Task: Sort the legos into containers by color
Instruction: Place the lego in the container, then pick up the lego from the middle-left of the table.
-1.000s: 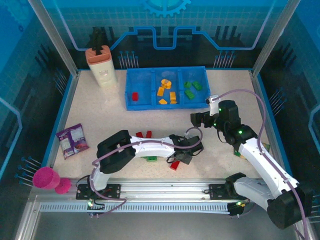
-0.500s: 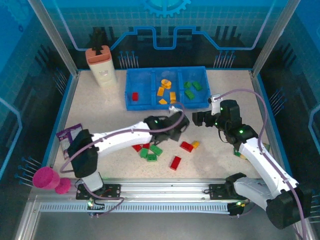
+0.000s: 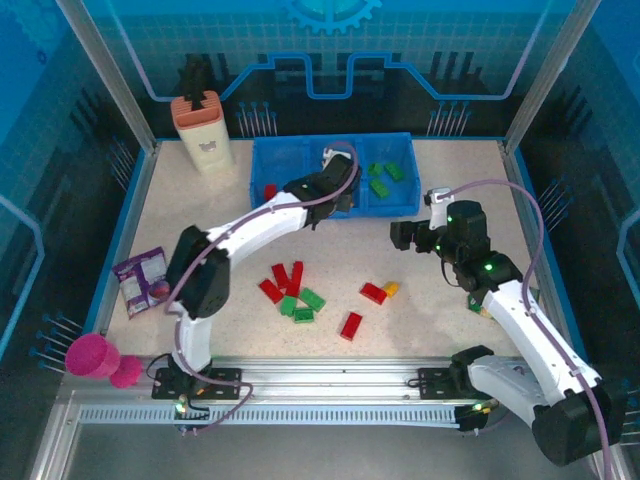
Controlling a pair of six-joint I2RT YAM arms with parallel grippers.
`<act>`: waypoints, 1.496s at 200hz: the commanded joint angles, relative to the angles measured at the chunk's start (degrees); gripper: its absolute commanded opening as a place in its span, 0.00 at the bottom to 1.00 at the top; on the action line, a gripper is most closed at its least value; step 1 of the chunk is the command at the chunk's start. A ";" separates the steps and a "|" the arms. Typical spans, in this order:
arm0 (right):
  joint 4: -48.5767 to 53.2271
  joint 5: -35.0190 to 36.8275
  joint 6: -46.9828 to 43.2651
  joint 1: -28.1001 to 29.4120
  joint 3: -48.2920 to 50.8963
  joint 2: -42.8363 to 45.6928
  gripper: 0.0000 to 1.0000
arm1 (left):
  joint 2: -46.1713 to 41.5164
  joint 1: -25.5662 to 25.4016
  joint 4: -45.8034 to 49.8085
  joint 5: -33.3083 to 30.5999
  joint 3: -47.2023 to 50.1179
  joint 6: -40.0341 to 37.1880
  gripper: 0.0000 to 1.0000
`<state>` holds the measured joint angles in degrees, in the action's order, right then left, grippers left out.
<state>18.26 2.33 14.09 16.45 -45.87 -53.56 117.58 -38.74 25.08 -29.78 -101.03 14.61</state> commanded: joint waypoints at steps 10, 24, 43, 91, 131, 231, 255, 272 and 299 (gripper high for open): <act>2.19 -1.28 2.35 -0.78 -0.85 2.17 1.00 | 8.55 1.89 0.14 -0.85 -8.80 -2.25 0.20; 3.10 -0.84 2.03 -0.85 -0.81 2.83 1.00 | 11.34 2.94 0.05 -0.35 -11.38 -1.34 0.20; 4.71 -0.10 0.99 -0.98 -1.71 3.11 1.00 | 14.62 4.14 0.92 0.76 -14.62 0.32 0.21; 4.59 0.07 0.95 -1.59 -1.37 3.46 1.00 | 18.16 5.27 1.29 3.15 -16.05 2.97 0.24; 4.42 -0.13 0.94 -1.74 -1.15 3.20 1.00 | 19.33 5.93 1.18 3.27 -16.30 3.18 0.37; 4.94 -0.43 0.47 -1.99 -1.77 3.29 1.00 | 6.96 3.89 -2.61 5.61 -6.73 -1.75 0.57; 4.51 0.78 0.40 -2.12 -2.18 3.33 1.00 | -0.82 0.51 -1.12 4.81 -0.15 -4.85 0.57; 3.95 1.45 0.81 -2.36 -3.02 3.59 1.00 | -6.61 -2.57 -1.89 4.64 7.79 -5.41 0.58; 3.63 0.80 1.45 -2.76 -4.18 2.55 1.00 | -13.58 -8.72 -6.02 9.07 19.82 -7.38 0.59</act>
<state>22.50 2.85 15.05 15.11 -47.31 -50.98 108.47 -42.76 21.71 -24.49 -89.27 10.59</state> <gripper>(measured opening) 0.998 0.584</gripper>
